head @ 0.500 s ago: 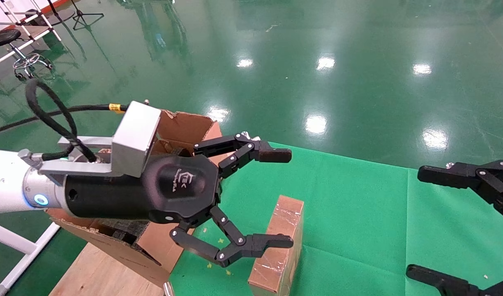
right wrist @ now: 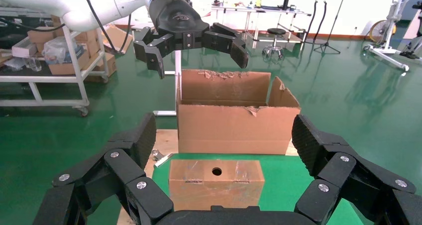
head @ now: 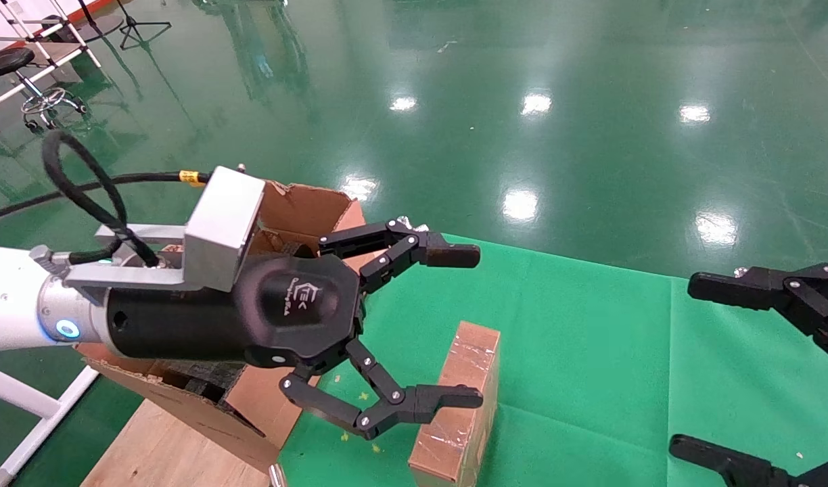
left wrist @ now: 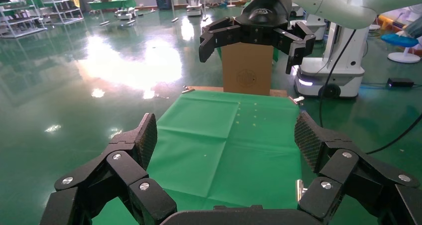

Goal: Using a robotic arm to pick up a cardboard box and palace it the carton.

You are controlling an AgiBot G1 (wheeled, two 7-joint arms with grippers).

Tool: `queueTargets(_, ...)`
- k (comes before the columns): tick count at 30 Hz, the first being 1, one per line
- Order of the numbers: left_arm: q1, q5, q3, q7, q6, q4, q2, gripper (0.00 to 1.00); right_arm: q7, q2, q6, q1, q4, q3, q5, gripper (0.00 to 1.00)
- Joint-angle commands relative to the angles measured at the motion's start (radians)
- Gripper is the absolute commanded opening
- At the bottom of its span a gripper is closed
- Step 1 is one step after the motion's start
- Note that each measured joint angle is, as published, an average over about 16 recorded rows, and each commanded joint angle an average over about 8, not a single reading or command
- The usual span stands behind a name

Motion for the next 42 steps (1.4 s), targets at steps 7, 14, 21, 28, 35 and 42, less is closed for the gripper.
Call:
queueTargets(7, -0.006, 0.024, 0.002, 0.009, -0.009, -0.006, -0.004, 1.0, 0.0, 0.0, 0.0, 0.0, 0.0, 0.0, 0.0, 0.0)
queueTargets(14, -0.061, 0.137, 0.031, -0.018, -0.074, -0.038, -0.001, 1.0, -0.001, 0.0, 0.0, 0.0, -0.001, -0.001, 0.001, 0.0)
queueTargets(21, -0.103, 0.163, 0.053, -0.067, -0.094, -0.046, 0.017, 1.0, 0.0, 0.0, 0.0, 0.0, -0.001, -0.001, 0.001, 0.0)
queueTargets(28, -0.12, 0.192, 0.059, -0.073, -0.114, -0.046, 0.018, 1.0, -0.001, 0.0, 0.0, 0.001, -0.001, -0.001, 0.001, 0.0)
queueTargets(35, -0.252, 0.419, 0.127, -0.109, -0.195, -0.074, 0.062, 1.0, -0.001, 0.0, 0.0, 0.001, -0.002, -0.002, 0.001, 0.0)
queueTargets(42, -0.419, 0.591, 0.223, -0.28, -0.175, -0.067, 0.149, 1.0, -0.001, 0.001, 0.0, 0.001, -0.002, -0.002, 0.001, 0.0)
